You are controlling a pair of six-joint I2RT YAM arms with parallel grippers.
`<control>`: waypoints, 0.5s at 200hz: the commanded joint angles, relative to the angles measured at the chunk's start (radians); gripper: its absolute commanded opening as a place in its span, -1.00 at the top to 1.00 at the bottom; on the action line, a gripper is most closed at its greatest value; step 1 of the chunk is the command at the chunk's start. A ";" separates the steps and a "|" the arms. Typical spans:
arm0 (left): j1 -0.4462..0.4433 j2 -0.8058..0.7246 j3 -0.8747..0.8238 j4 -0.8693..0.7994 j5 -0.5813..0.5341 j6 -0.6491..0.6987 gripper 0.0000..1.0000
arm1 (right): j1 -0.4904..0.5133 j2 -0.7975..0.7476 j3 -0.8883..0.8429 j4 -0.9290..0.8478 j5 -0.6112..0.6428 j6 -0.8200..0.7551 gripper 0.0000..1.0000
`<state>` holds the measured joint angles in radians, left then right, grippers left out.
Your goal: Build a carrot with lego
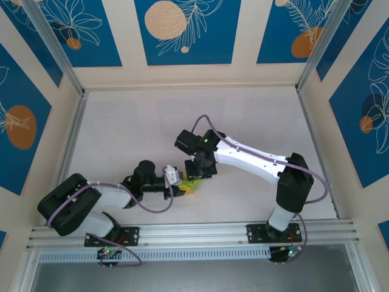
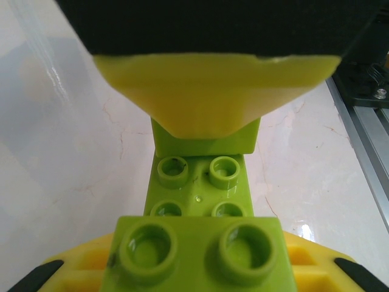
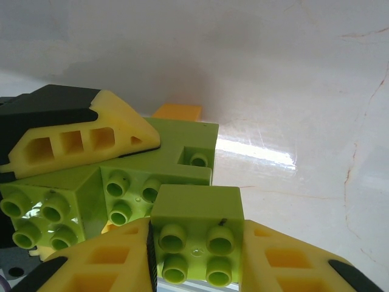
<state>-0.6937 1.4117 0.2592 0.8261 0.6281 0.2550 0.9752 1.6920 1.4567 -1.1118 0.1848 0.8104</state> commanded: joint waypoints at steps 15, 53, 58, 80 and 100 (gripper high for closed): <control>0.010 0.010 0.003 0.019 0.025 0.013 0.70 | 0.017 -0.018 -0.036 -0.039 -0.015 0.030 0.34; 0.010 0.008 0.003 0.018 0.024 0.011 0.70 | 0.022 -0.023 -0.047 -0.037 0.004 0.068 0.34; 0.010 0.006 0.003 0.018 0.023 0.010 0.70 | 0.024 -0.022 -0.046 -0.039 0.006 0.072 0.33; 0.010 0.006 0.003 0.016 0.022 0.011 0.70 | 0.033 -0.022 -0.048 -0.046 0.029 0.104 0.34; 0.010 0.006 0.003 0.016 0.021 0.010 0.70 | 0.036 -0.022 -0.057 -0.046 0.046 0.123 0.33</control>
<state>-0.6937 1.4117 0.2592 0.8257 0.6315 0.2581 0.9955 1.6772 1.4391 -1.0973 0.2180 0.8837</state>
